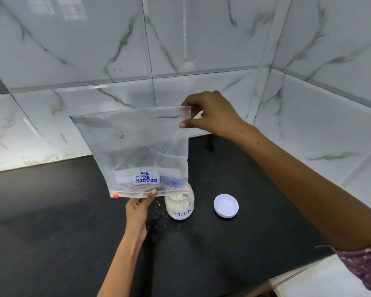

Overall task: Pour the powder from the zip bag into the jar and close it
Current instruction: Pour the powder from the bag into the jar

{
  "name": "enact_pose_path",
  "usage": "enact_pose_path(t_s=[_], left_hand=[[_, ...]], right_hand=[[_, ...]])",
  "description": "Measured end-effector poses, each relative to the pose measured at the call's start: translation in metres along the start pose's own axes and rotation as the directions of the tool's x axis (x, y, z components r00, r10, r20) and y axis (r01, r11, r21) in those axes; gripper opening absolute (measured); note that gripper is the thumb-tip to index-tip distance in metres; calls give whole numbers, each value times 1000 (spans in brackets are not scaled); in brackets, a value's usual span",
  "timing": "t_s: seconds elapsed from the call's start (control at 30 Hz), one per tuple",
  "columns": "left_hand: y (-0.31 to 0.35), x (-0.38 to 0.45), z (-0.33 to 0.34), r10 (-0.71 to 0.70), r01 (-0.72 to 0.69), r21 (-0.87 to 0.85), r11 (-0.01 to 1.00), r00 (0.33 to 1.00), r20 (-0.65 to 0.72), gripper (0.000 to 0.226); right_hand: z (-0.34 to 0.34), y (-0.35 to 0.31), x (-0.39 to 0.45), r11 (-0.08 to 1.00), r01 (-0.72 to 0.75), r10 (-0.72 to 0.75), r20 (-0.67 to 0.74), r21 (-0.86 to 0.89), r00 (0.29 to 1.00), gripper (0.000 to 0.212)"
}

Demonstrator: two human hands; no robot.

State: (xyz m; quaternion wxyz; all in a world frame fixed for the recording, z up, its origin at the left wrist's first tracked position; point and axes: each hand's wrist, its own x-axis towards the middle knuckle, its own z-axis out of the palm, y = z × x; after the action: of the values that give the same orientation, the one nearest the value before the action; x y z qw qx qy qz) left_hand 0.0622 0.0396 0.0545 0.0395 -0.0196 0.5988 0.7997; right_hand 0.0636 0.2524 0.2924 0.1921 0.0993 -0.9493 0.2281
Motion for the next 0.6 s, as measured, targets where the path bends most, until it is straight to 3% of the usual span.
enact_pose_path(t_s=[0.17,0.33,0.47,0.6], left_hand=[[-4,5,-2,0,0,5,1000,1000,-7,30],[-1,7,-6,4,-5,-6,1000,1000,-13,54],[6,4,-4,-33,33,18,999,999,-38,37],[6,1,-7,-53,54,23,998,998,-44,38]], right_hand=[[5,-10,4,998,48,-49,-43,-29,998,19],[1,-11,12,1000,27,-28,-106,-5,994,16],[10,-13,9,999,42,-40,-104,23,994,15],[14,-11,7,999,51,-49,-87,20,995,21]])
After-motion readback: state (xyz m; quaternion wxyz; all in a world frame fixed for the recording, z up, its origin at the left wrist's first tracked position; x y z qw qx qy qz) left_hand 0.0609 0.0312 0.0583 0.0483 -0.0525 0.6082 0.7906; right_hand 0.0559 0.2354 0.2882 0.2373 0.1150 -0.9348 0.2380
